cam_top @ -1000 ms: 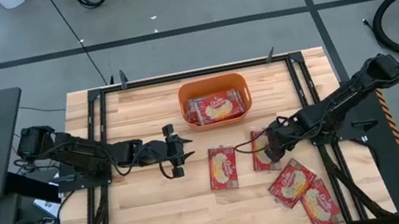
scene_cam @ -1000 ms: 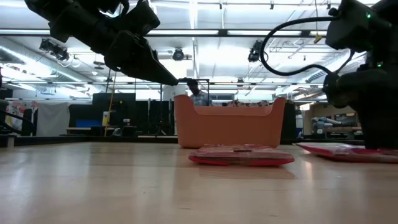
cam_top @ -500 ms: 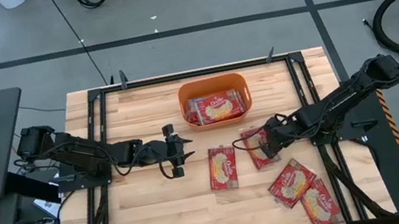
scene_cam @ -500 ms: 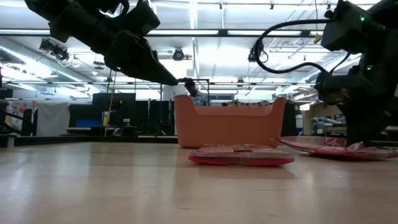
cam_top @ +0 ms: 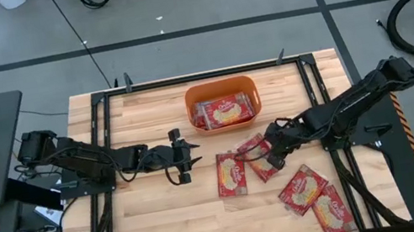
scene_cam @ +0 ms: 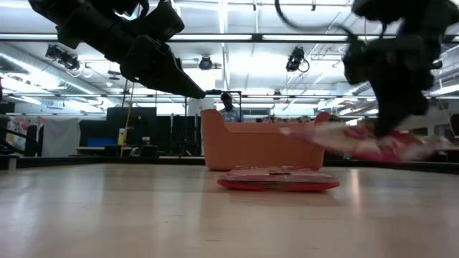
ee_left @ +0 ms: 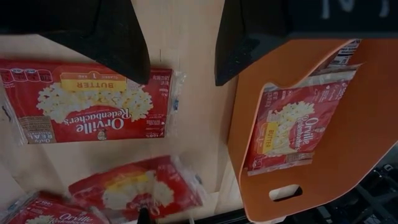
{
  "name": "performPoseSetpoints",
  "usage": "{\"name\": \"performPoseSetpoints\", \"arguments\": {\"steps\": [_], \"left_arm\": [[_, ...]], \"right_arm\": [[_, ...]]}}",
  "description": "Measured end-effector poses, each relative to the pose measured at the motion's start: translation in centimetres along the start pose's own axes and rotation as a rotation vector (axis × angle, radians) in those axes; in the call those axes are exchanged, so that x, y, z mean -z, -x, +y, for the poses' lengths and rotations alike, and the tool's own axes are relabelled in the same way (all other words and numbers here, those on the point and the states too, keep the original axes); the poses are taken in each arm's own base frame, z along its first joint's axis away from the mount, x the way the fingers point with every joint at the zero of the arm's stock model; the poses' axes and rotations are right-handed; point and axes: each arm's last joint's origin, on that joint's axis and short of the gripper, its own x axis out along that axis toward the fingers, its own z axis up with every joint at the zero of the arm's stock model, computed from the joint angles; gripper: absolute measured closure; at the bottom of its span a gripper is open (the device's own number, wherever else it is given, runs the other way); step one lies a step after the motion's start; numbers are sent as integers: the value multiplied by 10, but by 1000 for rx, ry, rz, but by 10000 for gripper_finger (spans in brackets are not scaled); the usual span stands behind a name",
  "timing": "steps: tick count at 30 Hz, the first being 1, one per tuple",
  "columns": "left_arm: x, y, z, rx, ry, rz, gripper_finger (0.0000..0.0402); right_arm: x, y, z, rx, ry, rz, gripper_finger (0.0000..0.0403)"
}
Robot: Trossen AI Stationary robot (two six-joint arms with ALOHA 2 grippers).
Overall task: Sort popcorn bags into baskets
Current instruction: Put the red popcorn bag into the orange bin
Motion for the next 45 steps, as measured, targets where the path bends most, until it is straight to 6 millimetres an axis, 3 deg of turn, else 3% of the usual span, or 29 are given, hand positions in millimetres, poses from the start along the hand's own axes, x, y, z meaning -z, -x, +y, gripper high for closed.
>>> {"name": "performPoseSetpoints", "arguments": {"steps": [14, 21, 26, 36, 45], "left_arm": [[0, 0, 0, 0, -2, 6, 217], [0, 0, 0, 0, -2, 6, 217], [1, 0, 0, 0, -2, 6, 217], [1, 0, 0, 0, -2, 6, 217], [1, 0, 0, 0, -2, 7, 217]], "right_arm": [[-71, 43, 75, 380, 451, -249, 400], [-113, 54, 94, 629, 697, -378, 400], [-139, 46, 86, 762, 856, -330, 399], [-182, 3, 39, 758, 966, -40, 396], [-201, -26, 10, 727, 946, 78, 336]]}}
